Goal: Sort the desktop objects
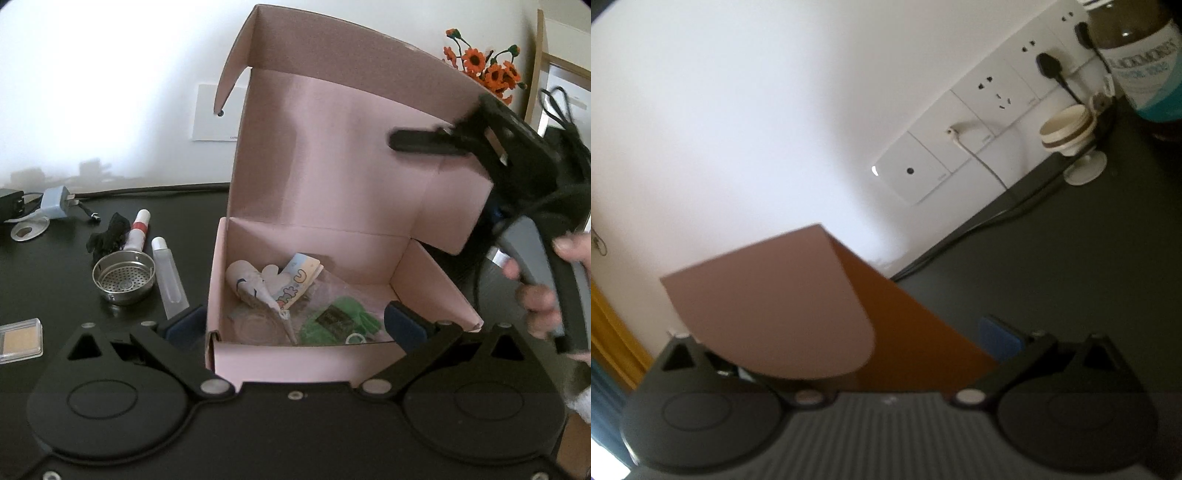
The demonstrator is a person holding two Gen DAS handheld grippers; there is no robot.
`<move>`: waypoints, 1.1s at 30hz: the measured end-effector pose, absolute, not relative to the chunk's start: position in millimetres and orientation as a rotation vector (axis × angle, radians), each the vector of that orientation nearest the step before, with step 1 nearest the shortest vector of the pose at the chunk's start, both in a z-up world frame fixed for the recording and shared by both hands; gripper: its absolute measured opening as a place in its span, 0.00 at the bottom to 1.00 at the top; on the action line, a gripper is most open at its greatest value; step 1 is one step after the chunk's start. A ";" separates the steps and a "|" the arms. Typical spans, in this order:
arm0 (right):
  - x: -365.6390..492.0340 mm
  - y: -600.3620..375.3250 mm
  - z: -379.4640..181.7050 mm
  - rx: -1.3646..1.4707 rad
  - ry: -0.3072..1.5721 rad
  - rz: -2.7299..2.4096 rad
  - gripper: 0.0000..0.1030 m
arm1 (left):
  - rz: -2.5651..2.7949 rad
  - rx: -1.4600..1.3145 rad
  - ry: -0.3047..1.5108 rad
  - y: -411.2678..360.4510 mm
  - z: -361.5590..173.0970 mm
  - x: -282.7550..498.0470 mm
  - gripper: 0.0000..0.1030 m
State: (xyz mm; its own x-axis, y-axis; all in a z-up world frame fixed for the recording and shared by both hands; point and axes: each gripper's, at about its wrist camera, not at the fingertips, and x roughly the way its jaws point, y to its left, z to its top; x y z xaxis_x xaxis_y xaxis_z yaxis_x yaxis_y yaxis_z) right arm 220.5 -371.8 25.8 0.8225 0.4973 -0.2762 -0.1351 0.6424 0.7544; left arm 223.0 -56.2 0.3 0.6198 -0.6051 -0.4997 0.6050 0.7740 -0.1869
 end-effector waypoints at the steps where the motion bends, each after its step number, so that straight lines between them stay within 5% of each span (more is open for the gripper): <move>1: 214.1 -372.7 25.5 0.795 0.494 0.354 0.99 | -0.700 0.000 0.576 -54.9 -0.3 224.1 1.00; 12: 110.0 -329.1 18.4 0.511 0.540 0.257 0.99 | -0.703 -0.020 0.593 -54.0 -4.1 230.8 1.00; 33: 152.4 -309.6 -11.9 0.602 0.588 0.241 0.99 | -0.665 -0.084 0.638 -50.9 -7.0 233.3 1.00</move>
State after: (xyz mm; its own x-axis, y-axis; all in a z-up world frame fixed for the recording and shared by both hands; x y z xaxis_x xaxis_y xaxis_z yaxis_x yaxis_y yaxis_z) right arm 152.4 -309.6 -11.9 0.8105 0.3772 -0.4481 -0.0448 0.8027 0.5947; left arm 233.3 -50.9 -7.0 0.6050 -0.5992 -0.5244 0.5494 0.7908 -0.2698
